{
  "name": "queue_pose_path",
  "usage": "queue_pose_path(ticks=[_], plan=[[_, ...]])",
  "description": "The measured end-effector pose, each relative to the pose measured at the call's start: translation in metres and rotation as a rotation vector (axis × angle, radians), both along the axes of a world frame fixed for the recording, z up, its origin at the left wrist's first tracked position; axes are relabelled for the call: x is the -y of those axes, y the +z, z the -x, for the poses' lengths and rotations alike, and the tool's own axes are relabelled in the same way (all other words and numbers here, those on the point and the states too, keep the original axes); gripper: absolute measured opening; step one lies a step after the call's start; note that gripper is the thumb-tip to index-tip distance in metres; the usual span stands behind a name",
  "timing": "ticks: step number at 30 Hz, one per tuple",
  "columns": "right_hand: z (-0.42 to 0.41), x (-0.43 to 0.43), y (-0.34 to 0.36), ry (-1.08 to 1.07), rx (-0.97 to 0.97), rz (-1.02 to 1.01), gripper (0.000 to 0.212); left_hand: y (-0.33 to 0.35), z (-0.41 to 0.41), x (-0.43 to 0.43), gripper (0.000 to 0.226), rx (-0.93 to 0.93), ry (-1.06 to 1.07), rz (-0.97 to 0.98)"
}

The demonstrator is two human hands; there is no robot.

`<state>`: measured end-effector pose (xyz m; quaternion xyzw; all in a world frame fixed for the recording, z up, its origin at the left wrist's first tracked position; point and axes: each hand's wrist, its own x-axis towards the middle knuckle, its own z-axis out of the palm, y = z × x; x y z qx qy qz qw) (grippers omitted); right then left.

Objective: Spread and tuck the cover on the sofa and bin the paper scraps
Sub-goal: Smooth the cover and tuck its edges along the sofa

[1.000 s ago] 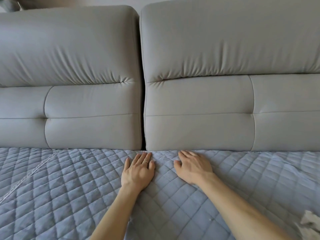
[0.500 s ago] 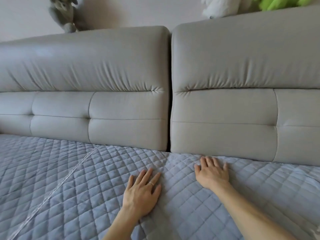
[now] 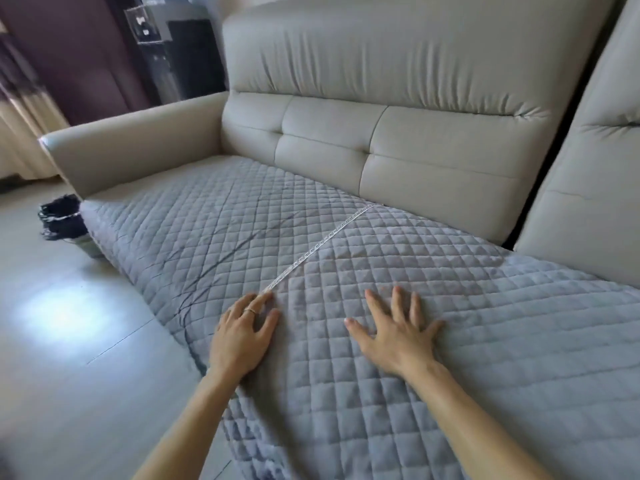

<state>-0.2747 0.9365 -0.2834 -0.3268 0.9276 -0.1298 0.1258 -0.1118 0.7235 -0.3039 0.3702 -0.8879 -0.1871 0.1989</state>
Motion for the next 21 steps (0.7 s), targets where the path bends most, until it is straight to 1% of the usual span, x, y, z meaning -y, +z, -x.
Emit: queue_pose_path(ticks=[2, 3, 4, 6, 7, 9, 11, 12, 14, 15, 16, 17, 19, 20, 21], plan=[[-0.030, 0.010, 0.001, 0.097, -0.023, -0.011, 0.085, -0.012, -0.035, -0.009, 0.040, -0.206, 0.127, 0.007], [-0.048, 0.016, 0.001, 0.153, -0.035, -0.018, 0.087, -0.021, -0.056, -0.012, 0.036, -0.301, 0.224, -0.046], [-0.060, 0.019, 0.001, 0.190, -0.055, -0.010, 0.087, -0.029, -0.070, -0.016, 0.033, -0.413, 0.310, -0.185], [-0.086, 0.025, -0.002, 0.267, -0.116, 0.006, 0.085, -0.055, -0.097, -0.025, 0.033, -0.659, 0.394, -0.667], [-0.101, 0.030, -0.005, 0.328, -0.159, 0.004, 0.083, -0.073, -0.111, -0.029, 0.037, -0.695, 0.391, -0.850], [-0.134, 0.042, -0.016, 0.486, -0.224, 0.008, 0.080, -0.101, -0.140, -0.035, 0.044, -0.633, 0.351, -0.993], [-0.167, 0.060, -0.027, 0.621, -0.255, 0.000, 0.079, -0.104, -0.166, -0.034, 0.054, -0.543, 0.361, -1.053], [-0.180, 0.069, -0.030, 0.655, -0.272, -0.016, 0.080, -0.102, -0.179, -0.030, 0.055, -0.465, 0.353, -1.075], [-0.190, 0.081, -0.034, 0.657, -0.314, -0.032, 0.081, -0.094, -0.199, -0.021, 0.043, -0.303, 0.323, -1.169], [-0.190, 0.084, -0.035, 0.652, -0.327, -0.041, 0.081, -0.097, -0.210, -0.017, 0.034, -0.300, 0.330, -1.278], [-0.189, 0.084, -0.037, 0.646, -0.331, -0.045, 0.081, -0.099, -0.219, -0.015, 0.027, -0.351, 0.357, -1.397], [-0.188, 0.083, -0.038, 0.642, -0.329, -0.040, 0.080, -0.101, -0.228, -0.016, 0.024, -0.430, 0.386, -1.507], [-0.189, 0.084, -0.041, 0.645, -0.338, -0.026, 0.079, -0.106, -0.250, -0.016, 0.027, -0.634, 0.404, -1.715], [-0.191, 0.086, -0.042, 0.649, -0.346, -0.025, 0.079, -0.106, -0.259, -0.016, 0.031, -0.682, 0.388, -1.789], [-0.193, 0.088, -0.044, 0.651, -0.351, -0.028, 0.079, -0.107, -0.267, -0.017, 0.032, -0.677, 0.346, -1.839]])
